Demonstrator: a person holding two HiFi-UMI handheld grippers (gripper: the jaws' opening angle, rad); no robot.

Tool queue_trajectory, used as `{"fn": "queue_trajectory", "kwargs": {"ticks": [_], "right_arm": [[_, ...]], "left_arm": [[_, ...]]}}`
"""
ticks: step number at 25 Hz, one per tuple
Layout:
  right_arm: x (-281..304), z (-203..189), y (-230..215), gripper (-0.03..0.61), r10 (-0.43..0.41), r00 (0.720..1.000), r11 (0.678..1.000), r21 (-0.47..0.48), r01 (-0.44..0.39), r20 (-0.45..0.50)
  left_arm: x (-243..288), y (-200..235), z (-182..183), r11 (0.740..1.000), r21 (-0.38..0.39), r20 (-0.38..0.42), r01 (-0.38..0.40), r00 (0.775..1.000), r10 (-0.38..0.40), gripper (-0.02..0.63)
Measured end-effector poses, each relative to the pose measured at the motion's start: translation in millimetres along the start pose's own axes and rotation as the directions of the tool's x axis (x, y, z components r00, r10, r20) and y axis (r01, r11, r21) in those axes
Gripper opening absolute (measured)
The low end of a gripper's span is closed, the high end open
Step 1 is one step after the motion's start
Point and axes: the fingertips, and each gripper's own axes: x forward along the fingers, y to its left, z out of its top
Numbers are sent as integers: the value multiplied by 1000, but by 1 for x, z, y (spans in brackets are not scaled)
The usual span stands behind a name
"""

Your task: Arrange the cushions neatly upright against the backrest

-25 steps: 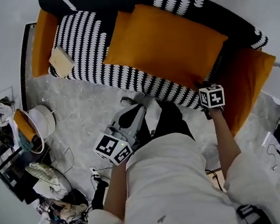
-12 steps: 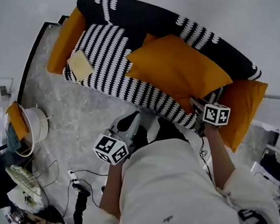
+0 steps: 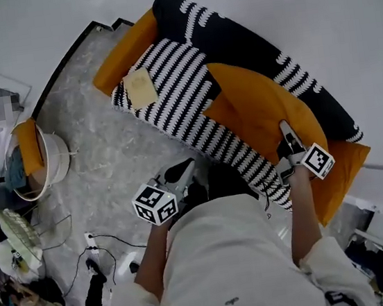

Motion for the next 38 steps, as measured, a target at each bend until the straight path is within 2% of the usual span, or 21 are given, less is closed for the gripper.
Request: {"fn": "queue_trajectory", "kwargs": {"ticks": [3, 8, 12, 15, 18, 21, 25, 26, 27, 28, 31, 35, 38], "right_arm": [[13, 24, 36, 21, 113, 992, 993, -26, -111, 59], [52, 43, 74, 20, 202, 973, 978, 35, -207, 110], [102, 51, 93, 18, 251, 957, 960, 93, -265, 144], [139, 64, 103, 17, 277, 945, 946, 121, -300, 174], [165, 79, 124, 17, 334, 918, 917, 150, -369, 212], [169, 80, 142, 17, 396, 891, 879, 189, -438, 225], [184, 83, 151, 17, 454, 863, 836, 229, -499, 223], [191, 82, 158, 17, 475, 852, 822, 236, -519, 219], [201, 76, 168, 17, 499, 841, 807, 242, -539, 210], [213, 69, 179, 17, 525, 828, 792, 245, -560, 197], [242, 53, 208, 17, 577, 802, 762, 250, -597, 156], [249, 50, 226, 17, 605, 790, 750, 263, -607, 99], [265, 42, 242, 17, 603, 796, 768, 234, -596, 50]], "left_arm": [[-5, 13, 4, 1000, -26, 15, -8, 1000, 8, 14], [9, 42, 22, 1000, -24, 3, -5, 1000, 5, 14], [25, 79, 46, 998, 56, -79, -15, 997, 19, 14], [46, 114, 79, 993, 121, -124, -1, 992, 16, 14], [73, 142, 109, 993, 113, -139, 28, 990, -12, 14], [90, 149, 130, 998, 51, -122, 35, 992, -29, 14], [113, 168, 157, 999, 32, -97, -15, 995, 18, 17], [116, 177, 164, 999, 27, -92, -33, 995, 36, 31], [117, 189, 169, 999, 12, -84, -45, 995, 46, 79], [116, 203, 175, 999, -11, -71, -48, 996, 47, 158], [111, 235, 192, 997, -69, -31, -26, 999, 24, 286], [111, 242, 199, 999, -48, -48, -12, 999, 10, 305], [118, 257, 201, 999, -15, -104, 35, 994, -37, 280]]}}
